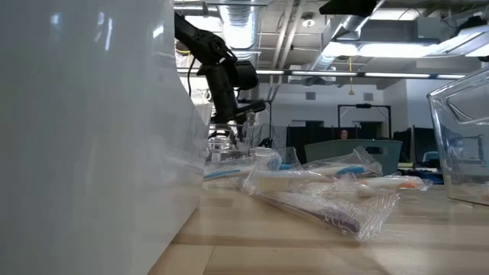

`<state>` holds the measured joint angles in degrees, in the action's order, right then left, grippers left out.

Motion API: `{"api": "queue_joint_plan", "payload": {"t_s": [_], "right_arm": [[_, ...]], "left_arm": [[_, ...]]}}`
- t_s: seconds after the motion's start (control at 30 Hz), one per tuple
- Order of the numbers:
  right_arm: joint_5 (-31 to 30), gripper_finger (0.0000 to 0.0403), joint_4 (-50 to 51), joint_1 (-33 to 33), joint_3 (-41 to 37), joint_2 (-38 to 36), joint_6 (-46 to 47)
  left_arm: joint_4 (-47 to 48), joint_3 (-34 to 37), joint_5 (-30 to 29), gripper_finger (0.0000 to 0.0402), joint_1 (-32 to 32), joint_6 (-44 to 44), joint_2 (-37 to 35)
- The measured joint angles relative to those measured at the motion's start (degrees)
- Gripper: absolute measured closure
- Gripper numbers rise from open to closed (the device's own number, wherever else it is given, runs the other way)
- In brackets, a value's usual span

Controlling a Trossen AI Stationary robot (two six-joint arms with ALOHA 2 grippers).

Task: Pick & Place Toothbrushes
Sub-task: Put the green toothbrush into the top transparent bin

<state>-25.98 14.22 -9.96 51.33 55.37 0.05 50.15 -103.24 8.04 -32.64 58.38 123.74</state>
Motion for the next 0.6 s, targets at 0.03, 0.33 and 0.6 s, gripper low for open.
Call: {"api": "queue_joint_plan", "payload": {"t_s": [0.03, 0.33, 0.6], "right_arm": [[0.0, 0.0092, 0.2, 0.0, 0.0, 0.0, 0.0], [0.0, 0.0092, 0.9, 2.5, 0.0, 0.0, -3.3], [0.0, 0.0092, -0.2, 7.8, 0.0, 0.0, -3.5]], "left_arm": [[0.0, 0.0, 0.4, 0.0378, 0.1, 0.8, 0.0], [-0.1, 0.0, 3.0, 0.0378, 0.3, 6.0, 0.5], [-0.1, 0.0, 3.0, 0.0377, 1.1, 6.6, 1.0]]}}
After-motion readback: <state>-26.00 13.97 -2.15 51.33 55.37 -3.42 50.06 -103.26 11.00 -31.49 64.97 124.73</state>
